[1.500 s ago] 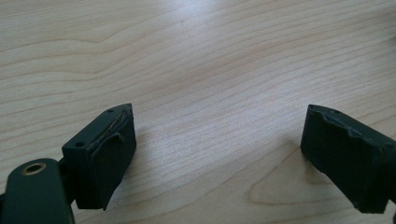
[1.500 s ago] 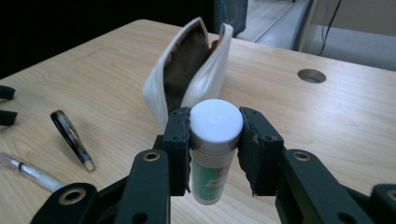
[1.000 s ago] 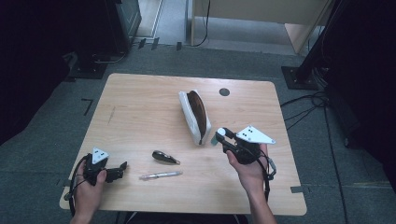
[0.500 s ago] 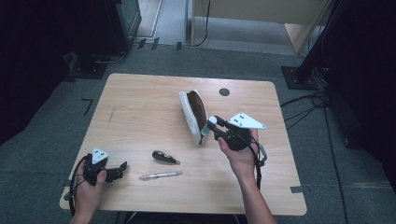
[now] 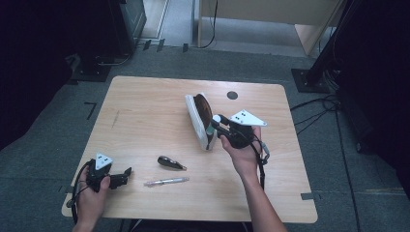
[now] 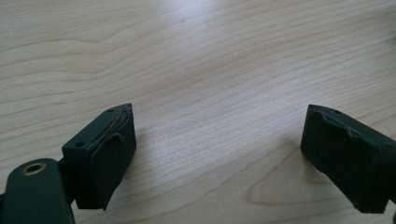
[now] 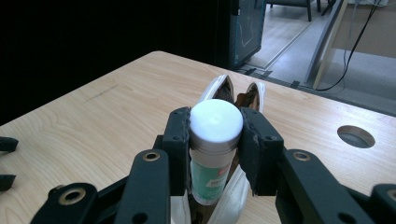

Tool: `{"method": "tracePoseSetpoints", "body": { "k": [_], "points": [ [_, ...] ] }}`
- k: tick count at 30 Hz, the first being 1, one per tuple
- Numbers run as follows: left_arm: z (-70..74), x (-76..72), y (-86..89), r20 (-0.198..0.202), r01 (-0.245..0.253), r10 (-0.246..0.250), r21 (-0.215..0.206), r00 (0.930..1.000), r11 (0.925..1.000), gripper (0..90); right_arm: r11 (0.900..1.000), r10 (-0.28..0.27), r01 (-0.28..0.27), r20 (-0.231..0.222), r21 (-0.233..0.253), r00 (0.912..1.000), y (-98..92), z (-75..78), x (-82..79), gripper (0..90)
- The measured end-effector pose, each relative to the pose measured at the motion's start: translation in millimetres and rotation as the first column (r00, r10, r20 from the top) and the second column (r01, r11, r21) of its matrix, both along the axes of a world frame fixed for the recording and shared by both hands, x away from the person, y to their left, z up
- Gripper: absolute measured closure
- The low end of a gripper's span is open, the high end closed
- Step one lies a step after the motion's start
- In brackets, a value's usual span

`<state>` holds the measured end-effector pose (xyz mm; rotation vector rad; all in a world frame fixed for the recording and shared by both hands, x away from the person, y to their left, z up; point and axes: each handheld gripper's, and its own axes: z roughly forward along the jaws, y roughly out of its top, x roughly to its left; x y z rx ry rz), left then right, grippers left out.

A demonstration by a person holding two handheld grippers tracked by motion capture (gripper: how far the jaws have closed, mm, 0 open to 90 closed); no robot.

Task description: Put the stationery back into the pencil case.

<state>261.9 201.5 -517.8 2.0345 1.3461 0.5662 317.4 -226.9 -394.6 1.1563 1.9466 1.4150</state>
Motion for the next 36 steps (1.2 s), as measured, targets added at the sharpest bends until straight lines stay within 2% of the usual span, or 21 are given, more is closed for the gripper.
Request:
{"method": "tracePoseSetpoints", "body": {
  "k": [9, 20, 24, 30, 36],
  "points": [
    [0.0, 0.0, 0.0, 0.000, 0.000, 0.000, 0.000, 1.0000, 1.0000, 10.7, 1.000, -0.002, 0.001, -0.028, -0.031, 0.9996, 8.4, -11.4, 12.3, 65.7],
    [0.0, 0.0, 0.0, 0.000, 0.000, 0.000, -0.001, 1.0000, 1.0000, 10.7, 0.998, 0.017, -0.021, -0.064, -0.066, 0.9978, 13.6, -19.2, 18.1, 65.6],
    [0.0, 0.0, 0.0, 0.000, 0.000, 0.000, 0.000, 1.0000, 1.0000, 10.7, 0.998, 0.016, -0.019, -0.066, -0.060, 0.9977, 13.7, -20.0, 19.8, 65.6],
    [0.0, -0.1, -0.1, -0.001, 0.000, 0.000, -0.001, 1.0000, 1.0000, 10.7, 0.997, 0.012, -0.018, -0.093, -0.071, 0.9956, 13.3, -24.5, 24.4, 65.5],
    [0.0, -0.1, -0.1, -0.001, -0.001, 0.001, -0.001, 1.0000, 1.0000, 10.7, 0.998, 0.010, -0.015, -0.088, -0.059, 0.9961, 13.5, -25.1, 26.0, 63.7]
  ]
}}
